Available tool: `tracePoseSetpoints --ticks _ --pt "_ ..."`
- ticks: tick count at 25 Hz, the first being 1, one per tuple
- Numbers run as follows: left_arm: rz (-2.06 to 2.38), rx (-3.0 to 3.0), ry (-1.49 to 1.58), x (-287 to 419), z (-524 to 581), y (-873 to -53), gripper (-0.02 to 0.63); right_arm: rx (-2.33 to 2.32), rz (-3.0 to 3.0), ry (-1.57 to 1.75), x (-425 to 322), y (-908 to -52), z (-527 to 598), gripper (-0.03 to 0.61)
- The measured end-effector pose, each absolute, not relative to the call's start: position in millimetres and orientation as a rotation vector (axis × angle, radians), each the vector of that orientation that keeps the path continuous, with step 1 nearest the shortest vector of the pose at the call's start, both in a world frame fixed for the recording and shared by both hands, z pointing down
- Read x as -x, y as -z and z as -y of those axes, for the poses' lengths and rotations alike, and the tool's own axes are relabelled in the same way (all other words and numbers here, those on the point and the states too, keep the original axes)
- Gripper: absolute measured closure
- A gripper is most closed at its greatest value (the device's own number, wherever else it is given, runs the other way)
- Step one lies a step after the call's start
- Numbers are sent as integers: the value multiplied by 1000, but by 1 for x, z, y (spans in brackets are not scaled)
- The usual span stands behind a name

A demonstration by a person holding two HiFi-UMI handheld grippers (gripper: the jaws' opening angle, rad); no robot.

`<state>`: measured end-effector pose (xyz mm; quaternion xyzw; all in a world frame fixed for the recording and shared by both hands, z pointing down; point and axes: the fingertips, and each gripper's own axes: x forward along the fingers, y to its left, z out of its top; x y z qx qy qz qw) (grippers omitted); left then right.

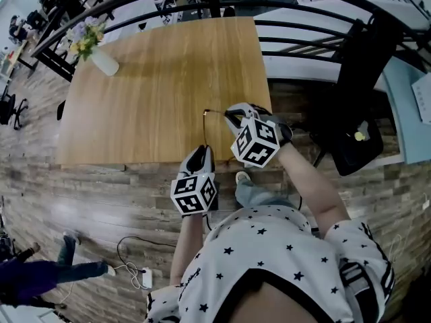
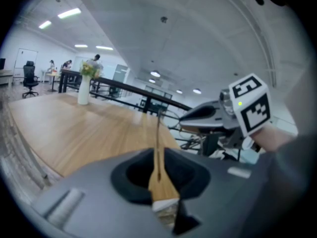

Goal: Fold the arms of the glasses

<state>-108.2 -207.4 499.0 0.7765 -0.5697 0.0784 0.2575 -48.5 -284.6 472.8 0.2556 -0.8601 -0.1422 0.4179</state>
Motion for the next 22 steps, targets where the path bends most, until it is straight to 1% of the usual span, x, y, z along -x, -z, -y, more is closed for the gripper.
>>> tracePoseSetpoints --ticks 7,14,22 --pt "1564 -2114 -203 107 180 -494 563 -658 2168 383 50 -459 252 558" --pt "1552 -2131 -211 103 150 -491 583 -657 2174 389 50 -456 223 558" --pt "1521 -2165 -195 99 116 -485 582 -666 2183 407 55 -449 187 558"
